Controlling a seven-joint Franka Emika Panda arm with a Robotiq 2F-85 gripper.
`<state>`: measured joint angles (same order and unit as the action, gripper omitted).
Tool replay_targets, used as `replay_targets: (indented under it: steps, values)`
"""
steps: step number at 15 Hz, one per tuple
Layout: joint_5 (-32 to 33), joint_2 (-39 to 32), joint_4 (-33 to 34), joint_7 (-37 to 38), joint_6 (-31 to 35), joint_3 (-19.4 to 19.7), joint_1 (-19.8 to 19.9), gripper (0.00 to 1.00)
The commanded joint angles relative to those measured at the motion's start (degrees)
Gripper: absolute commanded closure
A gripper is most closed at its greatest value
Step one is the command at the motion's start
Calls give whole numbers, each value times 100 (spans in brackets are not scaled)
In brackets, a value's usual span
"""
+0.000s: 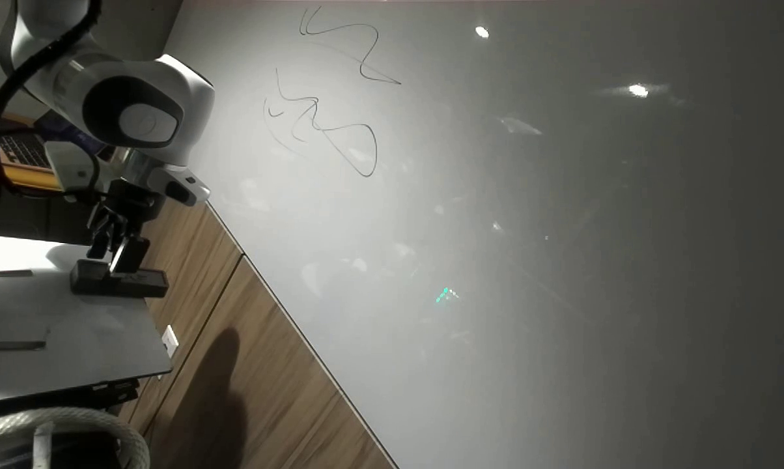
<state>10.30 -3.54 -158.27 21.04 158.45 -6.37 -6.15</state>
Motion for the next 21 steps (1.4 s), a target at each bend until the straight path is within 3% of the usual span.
replay_targets:
  steps: [1,2,3,5,9,12,13,19,21]
  values:
    - [131,237,71,68,-271,84,-75,0]
    - [125,220,90,63,-275,76,-67,13]
    - [116,209,103,57,-297,69,-60,16]
    - [107,144,115,60,-269,65,-55,14]
    - [129,-19,120,85,-174,84,-57,0]
    - [125,-118,121,81,-136,108,-67,4]
    - [130,-133,120,89,-134,114,-76,25]
    - [84,54,143,85,-302,65,-151,68]
    - [127,178,166,122,-441,40,-202,69]
